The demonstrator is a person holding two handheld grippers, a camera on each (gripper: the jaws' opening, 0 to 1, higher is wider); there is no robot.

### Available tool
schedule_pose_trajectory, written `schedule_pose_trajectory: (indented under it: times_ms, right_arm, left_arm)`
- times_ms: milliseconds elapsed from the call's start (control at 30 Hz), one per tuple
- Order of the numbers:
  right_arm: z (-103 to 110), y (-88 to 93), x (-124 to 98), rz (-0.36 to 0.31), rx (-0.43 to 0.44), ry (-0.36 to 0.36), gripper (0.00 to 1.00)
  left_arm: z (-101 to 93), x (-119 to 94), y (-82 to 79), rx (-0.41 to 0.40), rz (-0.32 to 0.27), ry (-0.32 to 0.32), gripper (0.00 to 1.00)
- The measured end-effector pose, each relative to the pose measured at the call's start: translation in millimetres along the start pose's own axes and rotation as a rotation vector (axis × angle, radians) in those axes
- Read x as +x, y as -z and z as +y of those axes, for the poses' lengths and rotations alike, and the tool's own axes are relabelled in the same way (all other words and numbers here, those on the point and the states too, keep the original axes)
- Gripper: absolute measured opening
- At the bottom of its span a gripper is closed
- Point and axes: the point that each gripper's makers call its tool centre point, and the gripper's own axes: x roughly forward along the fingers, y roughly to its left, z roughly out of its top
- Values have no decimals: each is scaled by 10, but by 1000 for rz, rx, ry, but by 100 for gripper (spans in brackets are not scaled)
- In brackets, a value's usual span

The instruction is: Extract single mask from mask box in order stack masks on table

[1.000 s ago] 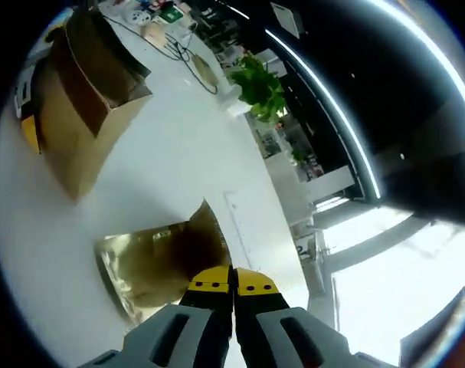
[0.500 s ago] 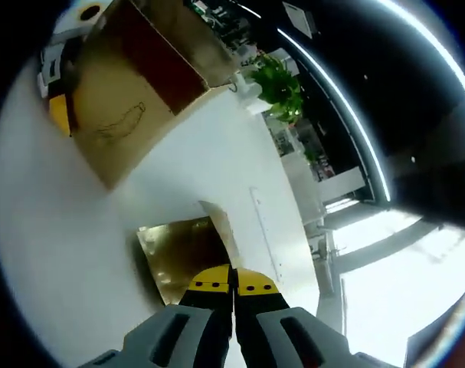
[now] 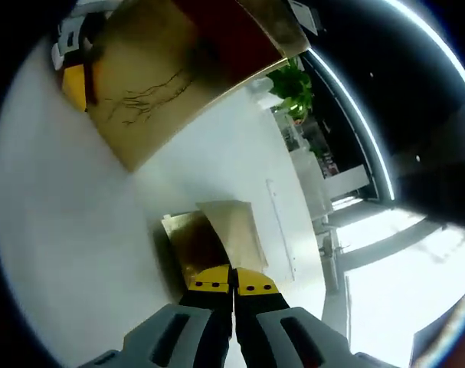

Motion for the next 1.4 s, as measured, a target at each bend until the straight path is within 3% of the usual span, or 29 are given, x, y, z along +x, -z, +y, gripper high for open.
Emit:
schedule_pose_trajectory:
  times_ms: [233,1000,1400]
  right_arm:
    - [135,40,52,8,4,-10,0]
    - [265,96,83,-10,0,6,0]
    - [260,152,-111,-26,149,55,8]
  left_arm:
    - [-7,1,-2,0,1,0,21]
    - [-7,4,3,2,3,0,21]
    - [-14,-2,-1,4,4,-1,21]
